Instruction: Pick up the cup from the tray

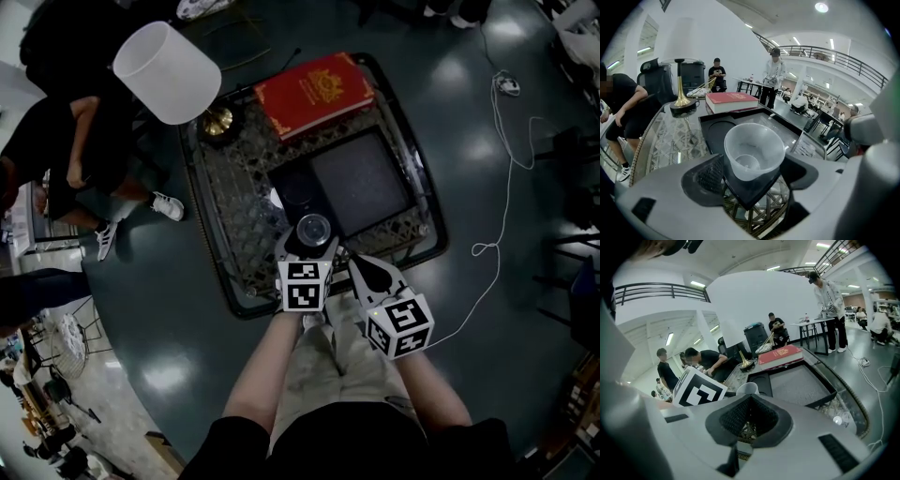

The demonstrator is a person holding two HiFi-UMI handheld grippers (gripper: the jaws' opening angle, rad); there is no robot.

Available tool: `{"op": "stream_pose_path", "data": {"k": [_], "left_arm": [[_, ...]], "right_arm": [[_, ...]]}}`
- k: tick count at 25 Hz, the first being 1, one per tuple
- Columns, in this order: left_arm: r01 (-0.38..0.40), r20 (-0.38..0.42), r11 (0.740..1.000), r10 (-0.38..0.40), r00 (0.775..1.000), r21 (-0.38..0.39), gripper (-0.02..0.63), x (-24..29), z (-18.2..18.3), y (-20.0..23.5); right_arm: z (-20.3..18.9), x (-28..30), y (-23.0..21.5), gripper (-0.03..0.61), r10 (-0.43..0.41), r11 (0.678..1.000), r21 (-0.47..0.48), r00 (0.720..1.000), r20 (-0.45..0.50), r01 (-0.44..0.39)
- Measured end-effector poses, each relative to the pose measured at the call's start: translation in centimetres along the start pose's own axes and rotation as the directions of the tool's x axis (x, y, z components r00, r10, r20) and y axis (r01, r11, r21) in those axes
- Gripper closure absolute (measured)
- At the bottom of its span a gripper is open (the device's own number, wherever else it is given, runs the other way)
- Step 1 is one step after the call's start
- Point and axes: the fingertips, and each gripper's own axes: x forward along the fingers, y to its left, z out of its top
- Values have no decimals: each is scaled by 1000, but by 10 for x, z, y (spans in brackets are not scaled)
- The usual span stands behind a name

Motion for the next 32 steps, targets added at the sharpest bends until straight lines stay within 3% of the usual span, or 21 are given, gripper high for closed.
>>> {"op": "stream_pose_path", "data": {"k": [4,7,32], "left_arm": [[-21,-2,1000,21,1000,19,263,5,8,1],[-33,7,999,33,999,27,307,5,12,3],[0,42,999,-2,999,45,317,-42,17,-14]], "right_arm": [[-3,1,-2,568,-3,1000,10,1000,-4,3],[-5,0,-2,568,-5,1000,15,1000,-4,5],[11,-24,23,568,-24,1000,-15,997,70,25]]}}
